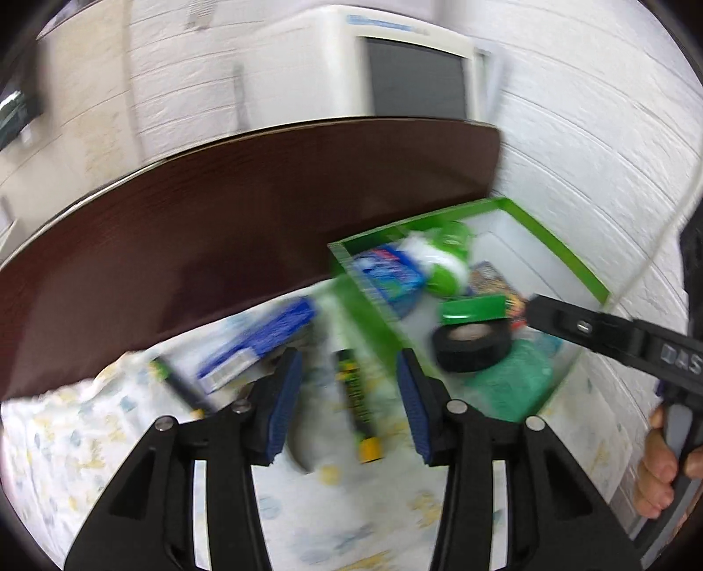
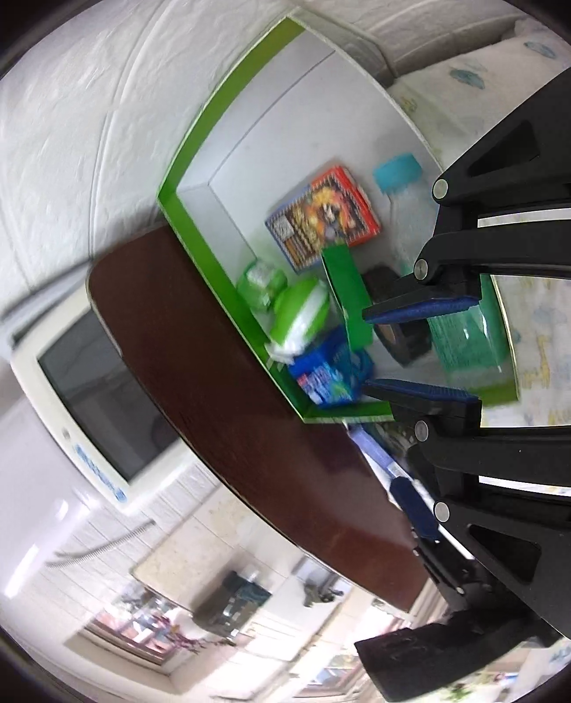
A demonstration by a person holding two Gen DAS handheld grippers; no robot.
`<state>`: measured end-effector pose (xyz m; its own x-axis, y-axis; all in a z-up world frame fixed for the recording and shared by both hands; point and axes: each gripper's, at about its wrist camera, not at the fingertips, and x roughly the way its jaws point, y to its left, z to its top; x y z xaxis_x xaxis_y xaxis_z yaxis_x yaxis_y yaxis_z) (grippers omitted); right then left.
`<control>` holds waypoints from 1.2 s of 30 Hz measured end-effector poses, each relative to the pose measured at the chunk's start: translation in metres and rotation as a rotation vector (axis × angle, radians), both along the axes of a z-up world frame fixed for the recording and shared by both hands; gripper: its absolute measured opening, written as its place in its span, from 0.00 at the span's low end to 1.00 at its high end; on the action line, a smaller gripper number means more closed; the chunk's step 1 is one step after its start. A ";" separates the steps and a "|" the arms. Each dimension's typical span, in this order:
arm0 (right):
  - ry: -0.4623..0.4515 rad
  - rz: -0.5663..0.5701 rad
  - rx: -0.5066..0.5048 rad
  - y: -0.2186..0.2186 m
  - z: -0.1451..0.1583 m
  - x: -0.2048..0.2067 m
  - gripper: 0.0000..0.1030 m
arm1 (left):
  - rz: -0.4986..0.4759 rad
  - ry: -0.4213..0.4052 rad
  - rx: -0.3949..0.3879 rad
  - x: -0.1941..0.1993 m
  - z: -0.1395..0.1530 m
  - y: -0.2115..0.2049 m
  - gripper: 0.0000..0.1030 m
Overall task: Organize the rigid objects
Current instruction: 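Move the right gripper toward the blue-capped marker on the cloth, then grasp the blue-capped marker with the left gripper while the right gripper grasps the yellow-capped marker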
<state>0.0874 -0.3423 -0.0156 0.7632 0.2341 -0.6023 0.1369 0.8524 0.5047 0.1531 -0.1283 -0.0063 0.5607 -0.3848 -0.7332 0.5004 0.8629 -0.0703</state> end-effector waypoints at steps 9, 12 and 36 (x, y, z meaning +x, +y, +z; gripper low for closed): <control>0.063 0.165 -0.180 0.099 -0.012 0.012 0.28 | 0.219 0.148 0.022 0.025 -0.046 0.077 0.42; 0.112 0.152 -0.267 0.123 -0.028 0.018 0.28 | 0.218 0.175 0.019 0.033 -0.058 0.075 0.42; 0.261 -0.007 -0.509 0.167 -0.083 0.058 0.28 | 0.214 0.193 0.135 0.041 -0.090 0.112 0.14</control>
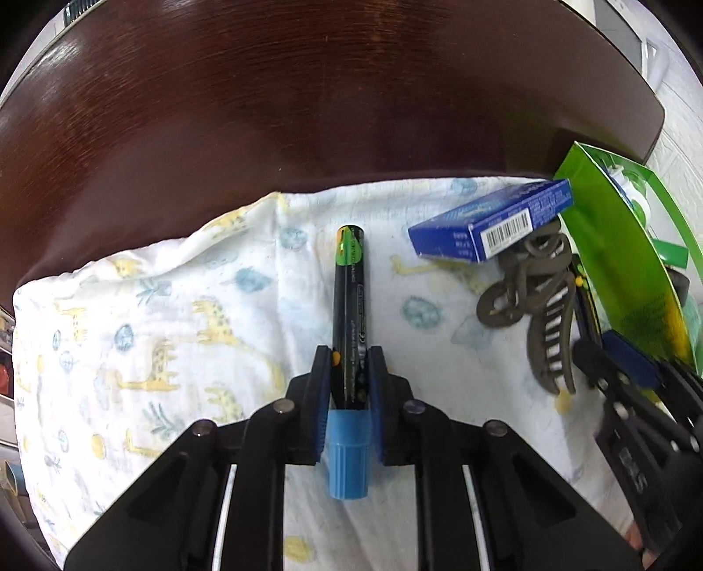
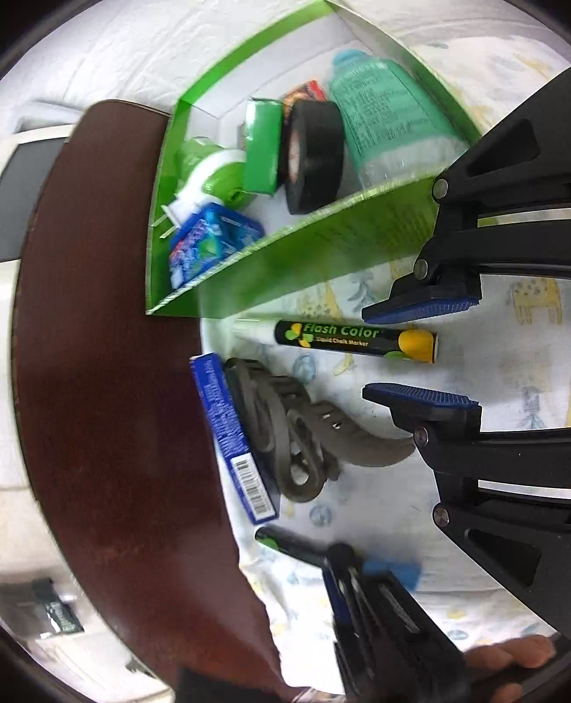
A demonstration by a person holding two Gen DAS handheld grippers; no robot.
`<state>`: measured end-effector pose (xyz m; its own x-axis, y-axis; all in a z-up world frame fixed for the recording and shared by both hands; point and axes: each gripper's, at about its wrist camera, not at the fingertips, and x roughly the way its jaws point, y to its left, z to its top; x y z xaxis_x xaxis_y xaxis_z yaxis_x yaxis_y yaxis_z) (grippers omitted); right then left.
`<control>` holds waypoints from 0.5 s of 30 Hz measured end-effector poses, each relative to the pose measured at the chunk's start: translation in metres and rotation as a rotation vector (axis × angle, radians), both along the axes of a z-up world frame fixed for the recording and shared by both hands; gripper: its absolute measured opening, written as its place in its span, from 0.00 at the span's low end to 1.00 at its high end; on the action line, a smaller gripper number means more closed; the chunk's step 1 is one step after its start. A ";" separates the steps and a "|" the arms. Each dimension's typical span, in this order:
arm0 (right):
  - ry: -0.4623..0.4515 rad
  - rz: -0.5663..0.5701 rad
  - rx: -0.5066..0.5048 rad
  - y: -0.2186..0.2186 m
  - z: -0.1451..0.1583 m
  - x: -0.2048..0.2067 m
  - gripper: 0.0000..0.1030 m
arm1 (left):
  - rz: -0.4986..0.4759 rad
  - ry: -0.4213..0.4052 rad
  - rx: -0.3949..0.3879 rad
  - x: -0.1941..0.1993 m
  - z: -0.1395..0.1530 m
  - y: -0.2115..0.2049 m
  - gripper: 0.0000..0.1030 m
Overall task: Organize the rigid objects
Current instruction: 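Grasp the blue-capped marker with the left gripper while the right gripper grasps the yellow-capped marker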
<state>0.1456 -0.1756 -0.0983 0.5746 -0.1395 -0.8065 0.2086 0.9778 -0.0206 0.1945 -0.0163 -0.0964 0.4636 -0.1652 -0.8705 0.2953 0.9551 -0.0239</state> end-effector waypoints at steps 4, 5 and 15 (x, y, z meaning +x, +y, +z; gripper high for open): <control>-0.020 -0.016 -0.011 0.001 -0.007 0.013 0.27 | -0.021 -0.010 -0.006 -0.020 -0.003 0.012 0.14; -0.017 -0.002 0.002 0.001 -0.006 0.013 0.18 | -0.026 -0.010 -0.008 -0.024 -0.004 0.013 0.14; 0.012 0.151 0.230 -0.011 0.004 -0.034 0.17 | -0.086 -0.080 -0.065 -0.083 0.026 0.027 0.14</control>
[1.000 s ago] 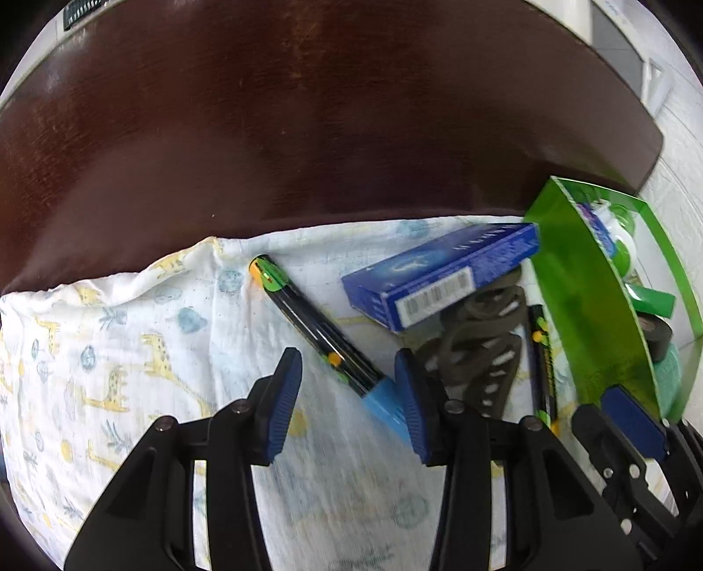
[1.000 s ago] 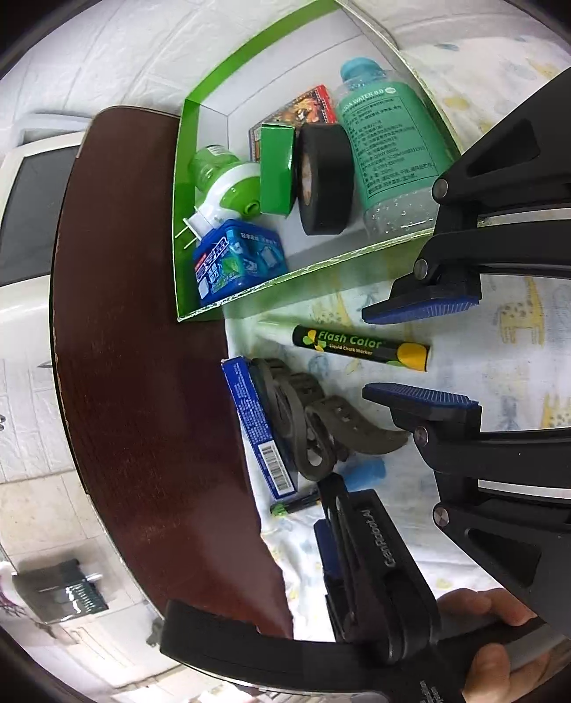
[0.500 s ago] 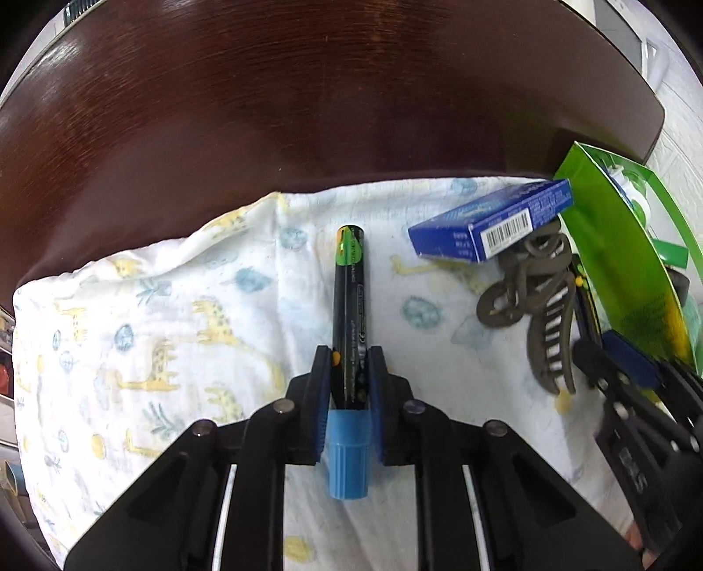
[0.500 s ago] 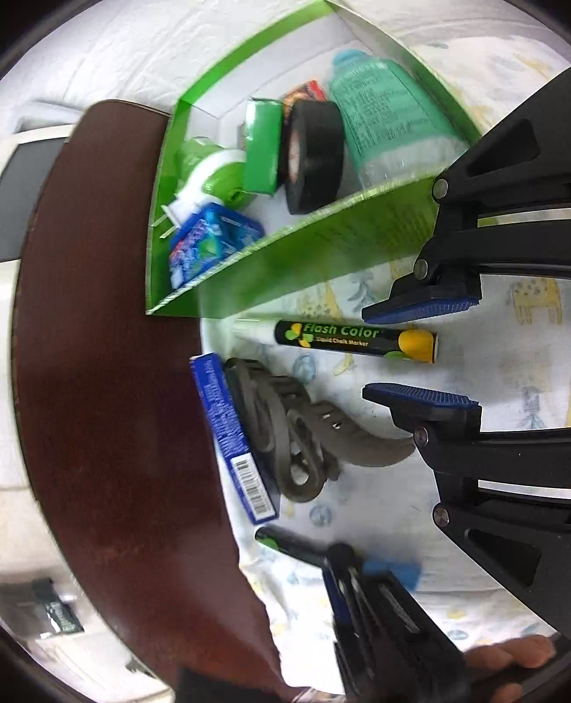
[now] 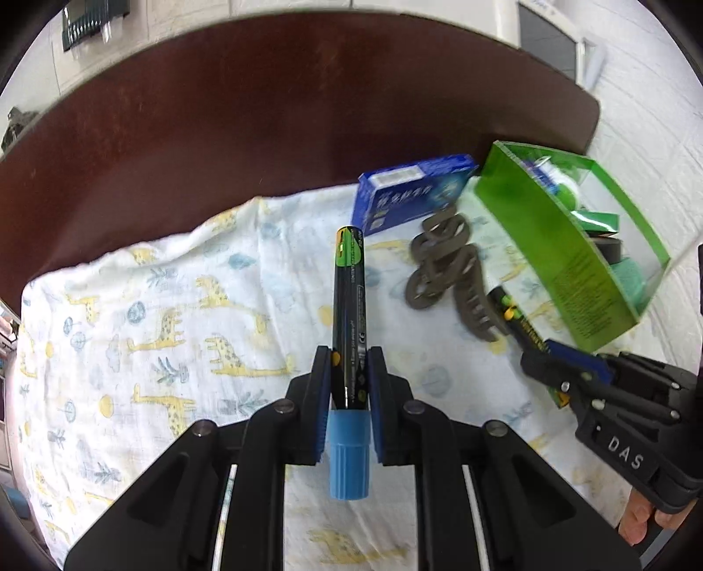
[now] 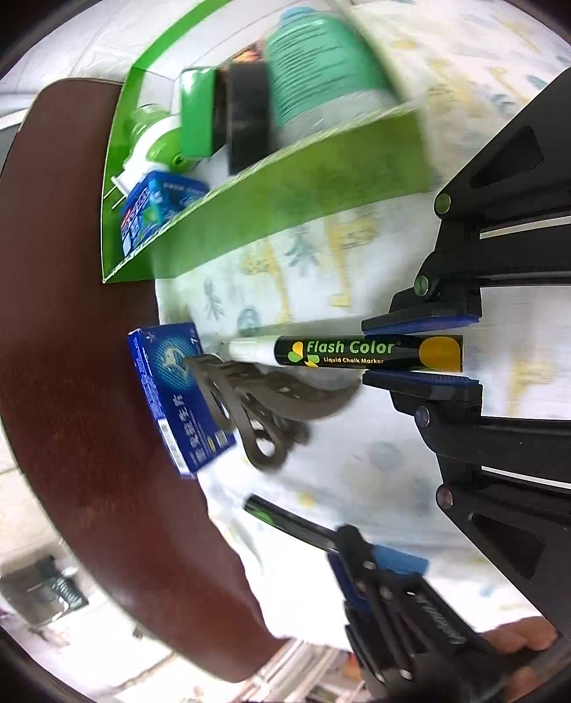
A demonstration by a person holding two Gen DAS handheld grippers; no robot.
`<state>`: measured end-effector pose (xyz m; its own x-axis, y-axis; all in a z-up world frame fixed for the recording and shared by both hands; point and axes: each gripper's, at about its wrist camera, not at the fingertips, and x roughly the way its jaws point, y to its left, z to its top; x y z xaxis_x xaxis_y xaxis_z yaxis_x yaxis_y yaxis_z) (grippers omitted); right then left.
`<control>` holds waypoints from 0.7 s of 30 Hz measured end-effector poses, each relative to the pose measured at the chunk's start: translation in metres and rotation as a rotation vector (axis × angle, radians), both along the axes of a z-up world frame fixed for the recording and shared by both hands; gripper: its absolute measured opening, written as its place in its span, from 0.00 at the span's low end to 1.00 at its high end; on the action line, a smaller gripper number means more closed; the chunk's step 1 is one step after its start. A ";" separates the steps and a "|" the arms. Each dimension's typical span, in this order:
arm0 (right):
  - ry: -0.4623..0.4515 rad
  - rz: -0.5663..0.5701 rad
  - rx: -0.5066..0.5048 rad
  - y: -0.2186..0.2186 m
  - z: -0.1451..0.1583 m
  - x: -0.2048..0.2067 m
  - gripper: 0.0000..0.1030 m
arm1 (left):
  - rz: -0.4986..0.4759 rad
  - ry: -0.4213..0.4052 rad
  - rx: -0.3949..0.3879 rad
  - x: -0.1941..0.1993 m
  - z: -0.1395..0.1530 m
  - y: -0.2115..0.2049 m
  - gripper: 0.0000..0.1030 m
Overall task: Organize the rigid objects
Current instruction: 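Grasp the blue-capped marker with the left gripper while the right gripper grasps the yellow-capped marker, then carry both markers over the green box and open both grippers to drop them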
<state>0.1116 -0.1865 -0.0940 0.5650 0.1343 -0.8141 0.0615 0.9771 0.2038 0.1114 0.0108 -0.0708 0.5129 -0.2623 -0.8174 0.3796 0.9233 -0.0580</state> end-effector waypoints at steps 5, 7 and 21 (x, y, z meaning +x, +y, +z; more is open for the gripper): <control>-0.083 0.023 0.026 -0.010 0.027 -0.021 0.17 | -0.046 -0.049 -0.009 -0.014 0.032 -0.026 0.14; -0.118 0.024 0.036 -0.013 0.040 -0.027 0.17 | -0.057 -0.058 -0.007 -0.010 0.037 -0.049 0.14; -0.361 -0.102 0.089 -0.093 0.135 -0.066 0.17 | -0.192 -0.120 -0.009 -0.004 0.090 -0.166 0.14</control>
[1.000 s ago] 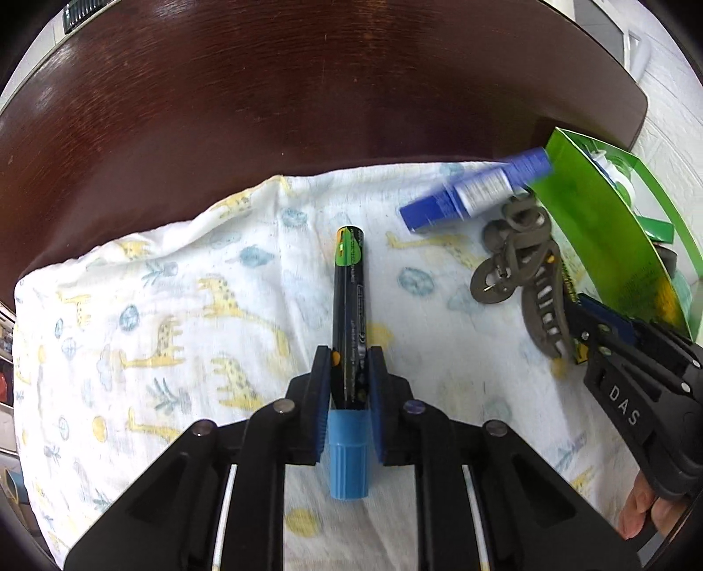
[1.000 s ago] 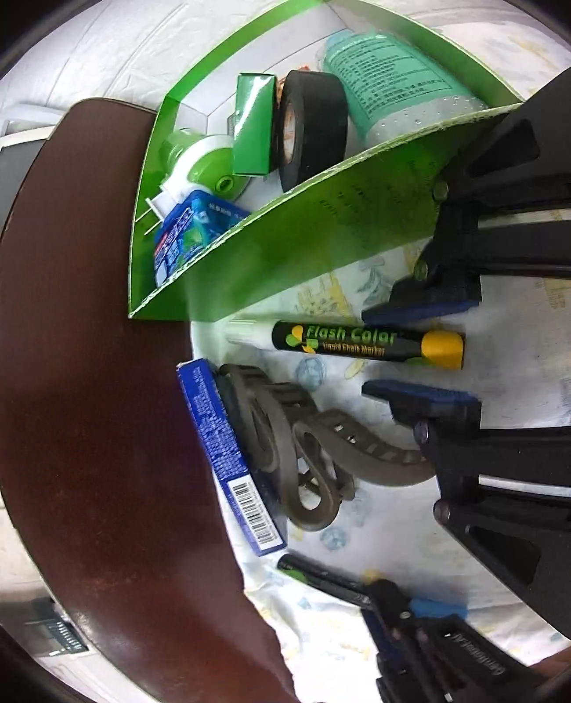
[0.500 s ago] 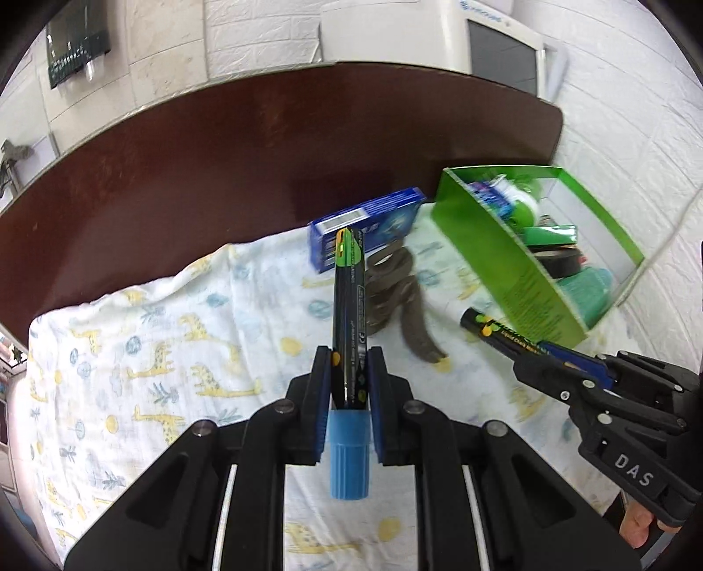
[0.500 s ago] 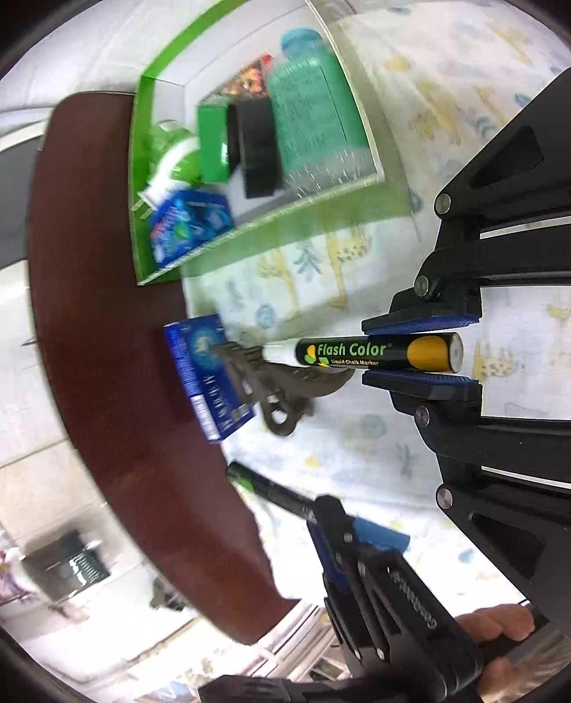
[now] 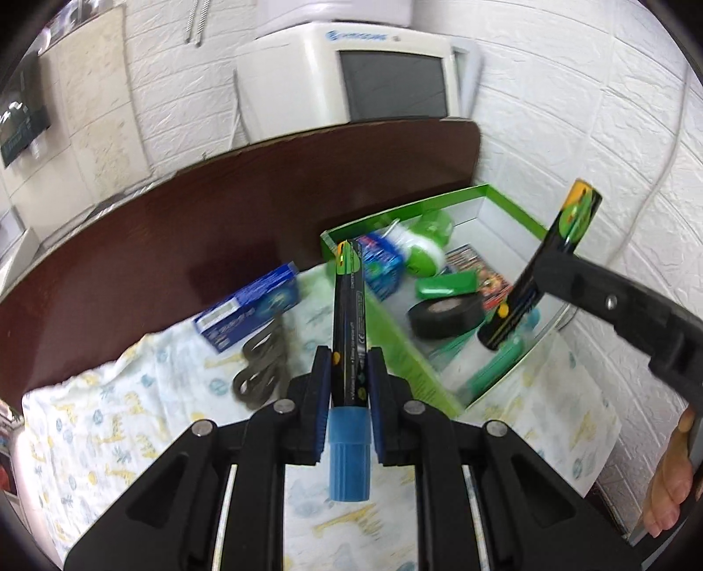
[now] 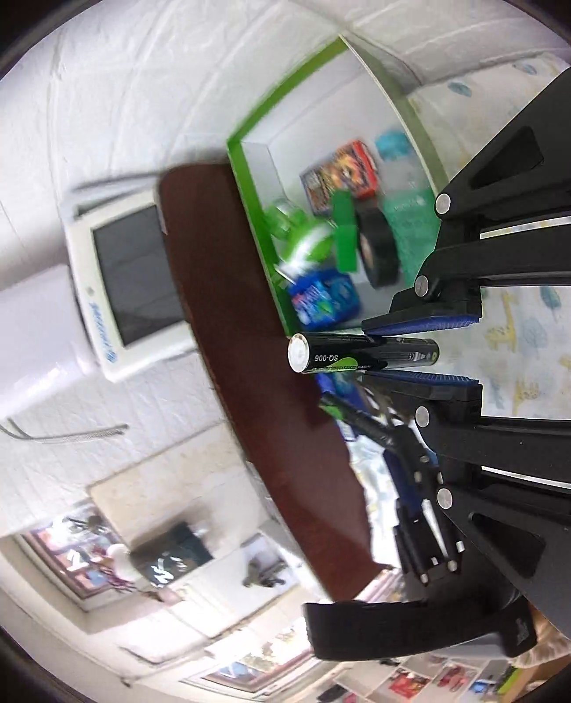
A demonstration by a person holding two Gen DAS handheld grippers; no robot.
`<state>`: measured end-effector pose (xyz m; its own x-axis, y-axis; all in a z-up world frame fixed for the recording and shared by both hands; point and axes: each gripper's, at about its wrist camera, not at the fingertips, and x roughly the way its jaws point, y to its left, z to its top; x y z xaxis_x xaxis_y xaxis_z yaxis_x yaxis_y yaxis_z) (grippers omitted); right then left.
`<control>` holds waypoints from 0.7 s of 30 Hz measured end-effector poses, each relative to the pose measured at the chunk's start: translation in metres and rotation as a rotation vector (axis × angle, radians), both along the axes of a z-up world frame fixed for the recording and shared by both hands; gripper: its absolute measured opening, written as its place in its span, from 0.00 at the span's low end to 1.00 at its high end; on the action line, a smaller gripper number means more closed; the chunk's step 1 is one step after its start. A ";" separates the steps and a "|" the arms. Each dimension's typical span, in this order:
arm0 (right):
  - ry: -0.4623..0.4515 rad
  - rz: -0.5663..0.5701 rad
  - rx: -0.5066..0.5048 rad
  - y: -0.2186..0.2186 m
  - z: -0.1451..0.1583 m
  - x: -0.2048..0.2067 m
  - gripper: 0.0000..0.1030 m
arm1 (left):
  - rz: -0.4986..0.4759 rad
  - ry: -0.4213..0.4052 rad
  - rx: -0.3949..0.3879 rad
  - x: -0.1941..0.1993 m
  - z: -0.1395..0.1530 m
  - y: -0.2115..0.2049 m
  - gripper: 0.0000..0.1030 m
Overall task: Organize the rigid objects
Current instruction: 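Carry both markers over the green box and open both grippers to drop them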
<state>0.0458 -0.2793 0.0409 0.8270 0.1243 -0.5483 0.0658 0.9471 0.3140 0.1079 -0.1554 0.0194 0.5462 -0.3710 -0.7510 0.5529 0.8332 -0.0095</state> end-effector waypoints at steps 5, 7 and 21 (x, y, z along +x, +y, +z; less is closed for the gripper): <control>-0.039 -0.122 -0.053 -0.037 0.019 -0.004 0.17 | -0.065 -0.009 0.008 0.004 0.009 -0.045 0.14; -0.031 -0.164 -0.061 -0.053 0.022 -0.003 0.17 | -0.085 -0.011 0.017 0.006 0.010 -0.063 0.14; 0.104 -0.310 -0.021 -0.120 -0.031 0.025 0.17 | -0.162 0.042 0.080 0.022 -0.018 -0.136 0.14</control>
<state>0.0705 -0.3995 0.0101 0.7635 -0.1368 -0.6312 0.3824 0.8834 0.2710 0.1299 -0.2913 0.0014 0.4522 -0.3897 -0.8023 0.6801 0.7326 0.0274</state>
